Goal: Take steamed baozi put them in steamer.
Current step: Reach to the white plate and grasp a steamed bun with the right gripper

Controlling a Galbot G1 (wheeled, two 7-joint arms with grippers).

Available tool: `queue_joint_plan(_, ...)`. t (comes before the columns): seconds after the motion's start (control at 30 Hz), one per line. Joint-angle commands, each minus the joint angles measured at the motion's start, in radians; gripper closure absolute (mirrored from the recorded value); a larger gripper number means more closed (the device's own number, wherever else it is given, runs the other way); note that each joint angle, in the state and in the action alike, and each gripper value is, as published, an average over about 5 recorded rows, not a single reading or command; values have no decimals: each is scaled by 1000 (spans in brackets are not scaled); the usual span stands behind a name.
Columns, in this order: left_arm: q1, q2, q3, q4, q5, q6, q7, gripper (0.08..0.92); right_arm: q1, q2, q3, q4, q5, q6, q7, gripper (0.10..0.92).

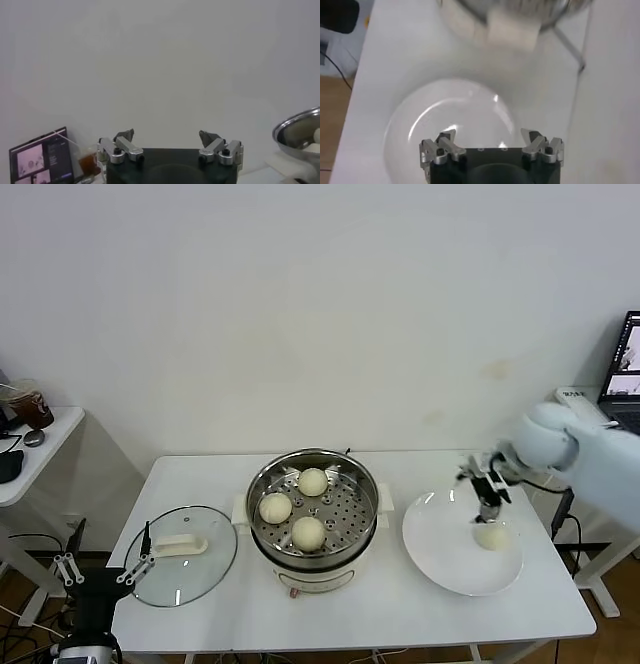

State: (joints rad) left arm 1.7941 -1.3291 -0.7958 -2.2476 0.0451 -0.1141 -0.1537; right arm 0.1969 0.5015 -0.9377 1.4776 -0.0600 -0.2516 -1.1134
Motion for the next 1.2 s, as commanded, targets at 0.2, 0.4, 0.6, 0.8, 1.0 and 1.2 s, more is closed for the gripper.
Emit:
queue_joint_plan(0.2,15,-9,-11,-5,5,2,0,177,-346,95,313,-319,-279,100,-14,203)
queue_joint_plan(0.4,16,-14,-16,-6,8,6,2,177,-359,191,340,-441,-307,153,-17,203)
queue_joint_plan(0.6,16,-17,-14,-2,11,6,3,177,-362,251,351,-480,-321,158,-29,203)
queue_joint_plan(0.8,15,-16,-15,1,10,6,3,177,-353,270,345,-493,-326,146,-34,209)
queue_joint_plan(1.0,12,-15,-14,3,10,7,4,177,-351,266,337,-481,-324,130,-46,324)
queue_joint_plan(1.2,14,-14,-14,2,9,7,4,177,-343,252,325,-463,-307,123,-56,497)
